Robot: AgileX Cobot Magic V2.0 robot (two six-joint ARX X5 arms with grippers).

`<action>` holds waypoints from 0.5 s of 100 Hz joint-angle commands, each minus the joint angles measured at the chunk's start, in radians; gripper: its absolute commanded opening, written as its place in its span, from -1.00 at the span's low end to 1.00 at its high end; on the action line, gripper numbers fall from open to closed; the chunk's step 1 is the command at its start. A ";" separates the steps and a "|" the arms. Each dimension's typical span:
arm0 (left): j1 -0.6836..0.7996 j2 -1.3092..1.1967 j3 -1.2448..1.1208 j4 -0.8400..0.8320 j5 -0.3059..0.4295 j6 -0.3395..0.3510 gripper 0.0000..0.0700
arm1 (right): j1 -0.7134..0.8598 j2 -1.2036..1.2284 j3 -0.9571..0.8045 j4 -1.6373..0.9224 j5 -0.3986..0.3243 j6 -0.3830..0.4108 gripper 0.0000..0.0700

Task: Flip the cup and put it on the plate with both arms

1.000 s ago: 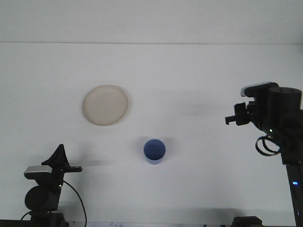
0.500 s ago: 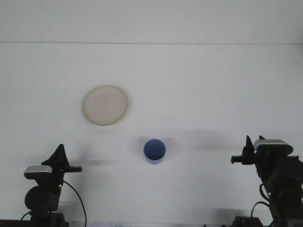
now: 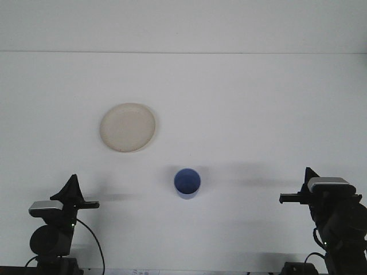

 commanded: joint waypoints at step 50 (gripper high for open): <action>0.000 0.436 0.767 -0.458 0.151 -0.100 -0.96 | 0.001 0.006 0.008 0.009 -0.001 0.011 -1.00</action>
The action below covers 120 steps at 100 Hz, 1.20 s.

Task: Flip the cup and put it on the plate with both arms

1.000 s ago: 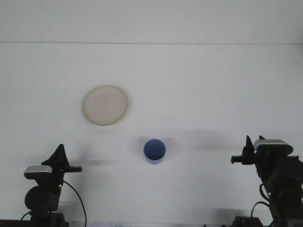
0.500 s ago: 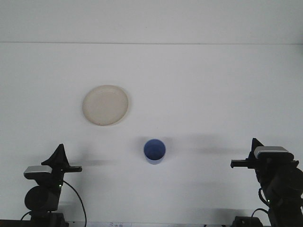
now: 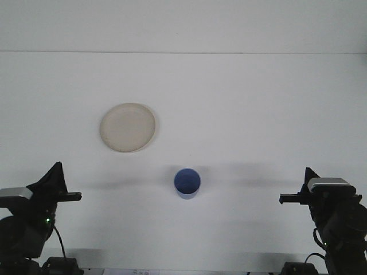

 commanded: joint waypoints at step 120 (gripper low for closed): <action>-0.402 0.846 0.576 -0.434 0.320 0.115 0.25 | 0.001 0.006 0.008 -0.010 -0.004 0.029 -1.00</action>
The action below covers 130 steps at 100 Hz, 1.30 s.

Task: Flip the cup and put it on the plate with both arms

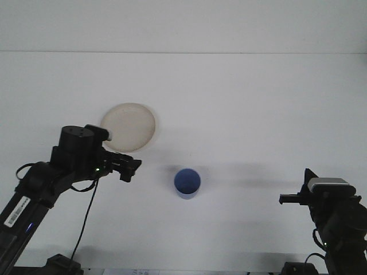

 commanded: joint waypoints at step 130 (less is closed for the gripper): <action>-0.331 0.561 0.293 -0.041 -0.195 0.106 -0.99 | 0.001 0.005 0.008 0.007 -0.011 0.014 -1.00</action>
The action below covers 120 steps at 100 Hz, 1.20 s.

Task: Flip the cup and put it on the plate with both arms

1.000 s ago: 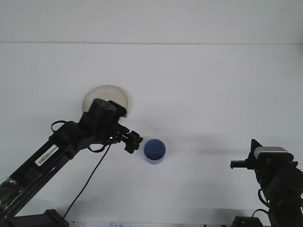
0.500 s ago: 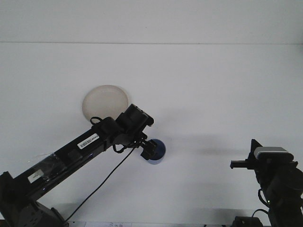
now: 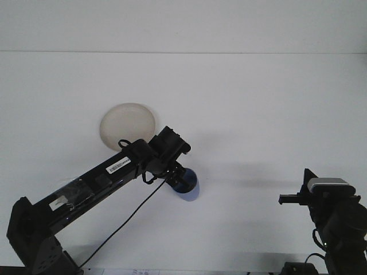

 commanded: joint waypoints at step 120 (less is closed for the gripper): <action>0.568 0.203 0.279 0.007 -0.161 0.024 0.24 | 0.001 0.005 0.008 0.007 -0.003 0.014 -1.00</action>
